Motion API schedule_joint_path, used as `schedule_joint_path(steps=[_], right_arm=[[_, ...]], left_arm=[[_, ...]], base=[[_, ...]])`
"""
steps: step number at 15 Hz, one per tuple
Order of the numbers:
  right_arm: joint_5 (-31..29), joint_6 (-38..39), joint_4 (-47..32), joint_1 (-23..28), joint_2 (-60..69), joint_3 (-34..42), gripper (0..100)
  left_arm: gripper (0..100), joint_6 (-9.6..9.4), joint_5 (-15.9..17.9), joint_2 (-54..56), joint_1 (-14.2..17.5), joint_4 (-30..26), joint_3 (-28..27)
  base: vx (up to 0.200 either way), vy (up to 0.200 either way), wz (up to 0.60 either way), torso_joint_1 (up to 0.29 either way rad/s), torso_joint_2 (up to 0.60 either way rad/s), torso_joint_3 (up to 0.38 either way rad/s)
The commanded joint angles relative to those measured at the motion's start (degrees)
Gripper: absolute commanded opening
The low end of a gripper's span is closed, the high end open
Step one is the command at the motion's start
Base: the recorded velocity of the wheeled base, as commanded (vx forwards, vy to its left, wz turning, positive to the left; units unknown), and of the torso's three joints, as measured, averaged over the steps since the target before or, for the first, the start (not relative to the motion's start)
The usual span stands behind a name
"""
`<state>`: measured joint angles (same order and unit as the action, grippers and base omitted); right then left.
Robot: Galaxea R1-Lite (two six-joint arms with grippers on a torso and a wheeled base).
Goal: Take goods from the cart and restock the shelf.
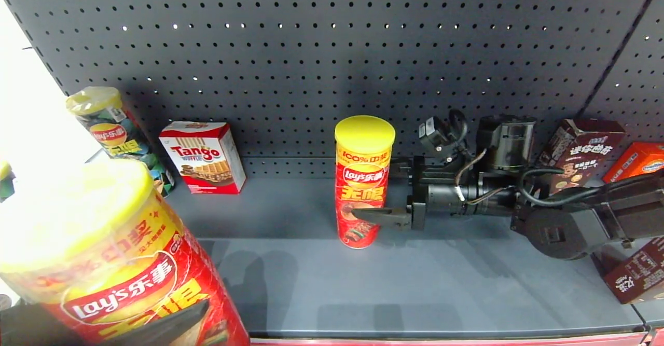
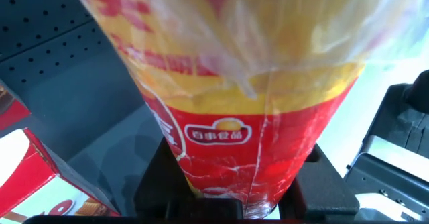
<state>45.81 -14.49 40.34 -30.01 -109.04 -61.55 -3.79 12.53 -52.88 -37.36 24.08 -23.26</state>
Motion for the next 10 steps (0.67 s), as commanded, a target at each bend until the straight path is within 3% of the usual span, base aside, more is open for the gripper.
schedule_joint_path(steps=[1, 10], right_arm=[[0.07, -0.01, 0.00, -0.40, -2.14, -1.20, 100], [0.07, -0.10, 0.44, -0.66, -7.23, -5.51, 100]], left_arm=[[0, 0.01, -0.05, -0.03, 0.01, 0.01, -0.12], [0, 0.01, -0.05, -0.12, 0.45, 0.01, -0.21]], base=[[0.000, 0.000, 0.00, 0.000, 0.00, 0.000], [0.000, 0.000, 0.00, 0.000, 0.00, 0.000]])
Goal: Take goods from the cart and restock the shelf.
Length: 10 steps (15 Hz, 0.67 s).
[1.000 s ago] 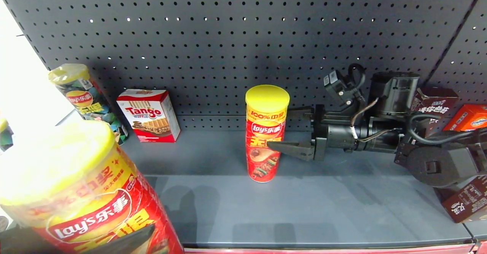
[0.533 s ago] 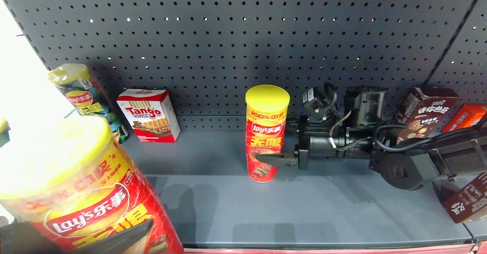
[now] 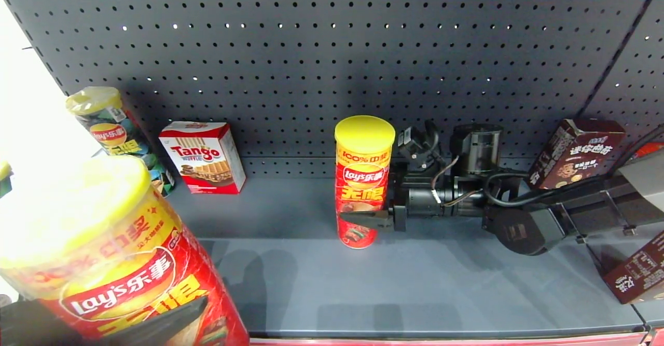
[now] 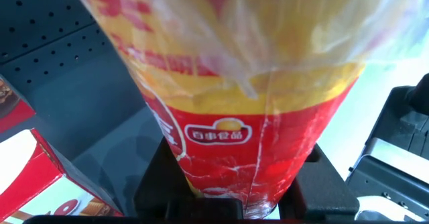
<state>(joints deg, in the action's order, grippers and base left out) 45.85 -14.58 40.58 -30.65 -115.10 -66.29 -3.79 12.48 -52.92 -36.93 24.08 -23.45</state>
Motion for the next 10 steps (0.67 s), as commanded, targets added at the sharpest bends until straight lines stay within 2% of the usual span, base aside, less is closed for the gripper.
schedule_joint_path(steps=[1, 3, 4, 10], right_arm=[[0.03, -0.01, 0.29, -0.11, -1.70, -0.94, 100], [1.08, -0.10, 1.17, -0.47, -2.32, -0.94, 100], [2.49, 0.08, 2.57, -0.47, -2.67, -0.94, 0], [2.14, 0.08, 2.92, -0.55, -0.03, 0.90, 0]], left_arm=[[0, 0.01, 0.00, -0.08, 0.10, 0.01, -0.01], [0, 0.01, 0.00, 0.01, 0.54, 0.01, 0.08], [0, 0.01, 0.09, 0.01, 1.07, 0.01, 0.08], [0, 0.01, 0.17, 0.01, 1.15, 0.09, 0.16]], base=[[0.000, 0.000, 0.00, 0.000, 0.00, 0.000], [0.000, 0.000, 0.00, 0.000, 0.00, 0.000], [0.000, 0.000, 0.00, 0.000, 0.00, 0.000], [0.000, 0.000, 0.00, 0.000, 0.00, 0.000]])
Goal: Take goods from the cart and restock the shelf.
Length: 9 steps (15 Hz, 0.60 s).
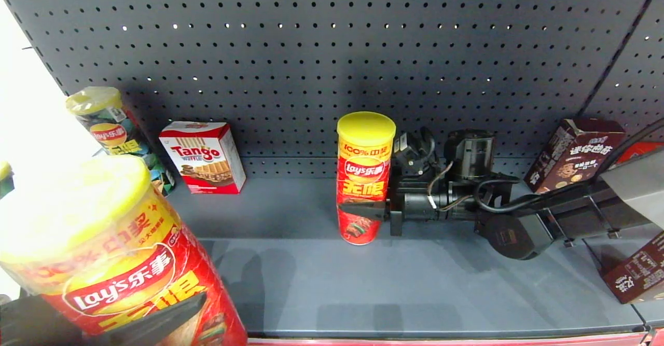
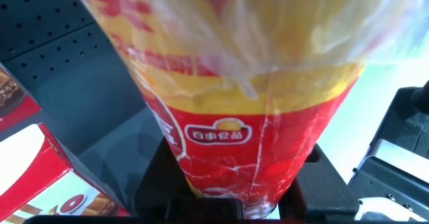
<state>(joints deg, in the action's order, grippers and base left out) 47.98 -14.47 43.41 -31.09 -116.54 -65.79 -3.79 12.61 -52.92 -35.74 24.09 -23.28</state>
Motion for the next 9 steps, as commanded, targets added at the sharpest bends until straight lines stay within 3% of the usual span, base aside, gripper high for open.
schedule_joint_path(steps=[1, 6, 9], right_arm=[[0.01, -0.03, 0.10, -0.12, 1.76, 0.58, 0], [-0.17, 0.14, 0.36, -1.70, 11.42, 8.75, 0], [-4.83, 0.32, 1.59, -4.33, 17.40, 16.75, 0]], left_arm=[[0, 0.01, -0.04, 0.01, -0.03, 0.08, -0.01], [0, 0.01, 0.05, 0.10, -0.03, 0.17, -0.18], [0, 0.01, 0.05, 0.10, -0.03, 0.17, -0.27]], base=[[0.000, 0.000, 0.00, 0.000, 0.00, 0.000], [0.000, 0.000, 0.00, 0.000, 0.00, 0.000], [0.000, 0.000, 0.00, 0.000, 0.00, 0.000]])
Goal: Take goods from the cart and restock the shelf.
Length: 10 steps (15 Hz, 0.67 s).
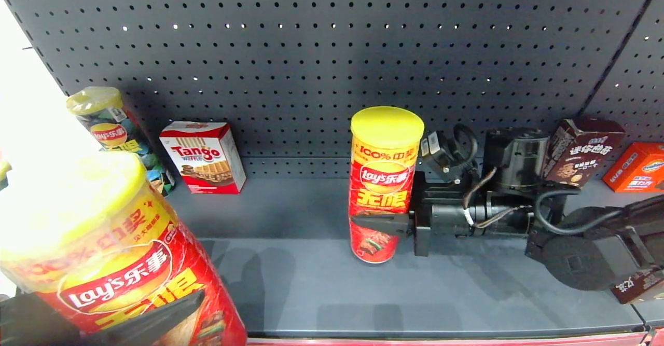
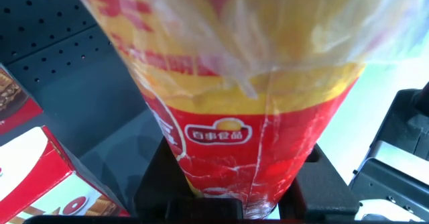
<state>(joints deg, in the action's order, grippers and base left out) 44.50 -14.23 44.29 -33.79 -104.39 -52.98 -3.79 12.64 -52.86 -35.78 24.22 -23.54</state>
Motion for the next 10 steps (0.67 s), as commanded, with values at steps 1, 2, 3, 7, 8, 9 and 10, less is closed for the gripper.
schedule_joint_path(steps=[1, 2, 3, 7, 8, 9, 10], right_arm=[[-1.52, 0.16, 1.59, -1.98, 6.13, 5.70, 0], [-1.78, 0.16, 3.44, -2.95, 7.71, 9.21, 0], [-1.87, 0.16, 4.93, -3.47, 8.50, 11.67, 0], [-1.87, 0.25, 10.47, -3.47, 7.62, 18.00, 0], [-1.87, 0.25, 10.91, -3.39, 7.01, 18.44, 0], [-1.87, 0.25, 10.91, -3.39, 6.48, 18.44, 0], [-1.87, 0.25, 10.99, -3.39, 5.77, 18.44, 0]], left_arm=[[0, 0.01, 0.01, 0.04, 0.01, -0.05, -0.01], [0, 0.01, -0.07, 0.04, 0.01, -0.05, -0.19], [0, 0.01, -0.16, 0.04, 0.01, -0.05, -0.10], [0, 0.01, -0.25, -0.05, 0.10, -0.05, -0.19], [0, 0.01, -0.25, -0.05, 0.10, -0.14, -0.19], [0, 0.01, -0.25, -0.14, 0.10, -0.14, -0.10], [0, 0.01, -0.34, -0.23, 0.10, -0.05, -0.19]], base=[[0.000, 0.000, 0.00, 0.000, 0.00, 0.000], [0.000, 0.000, 0.00, 0.000, 0.00, 0.000], [0.000, 0.000, 0.00, 0.000, 0.00, 0.000], [0.000, 0.000, 0.00, 0.000, 0.00, 0.000], [0.000, 0.000, 0.00, 0.000, 0.00, 0.000], [0.000, 0.000, 0.00, 0.000, 0.00, 0.000], [0.000, 0.000, 0.00, 0.000, 0.00, 0.000]])
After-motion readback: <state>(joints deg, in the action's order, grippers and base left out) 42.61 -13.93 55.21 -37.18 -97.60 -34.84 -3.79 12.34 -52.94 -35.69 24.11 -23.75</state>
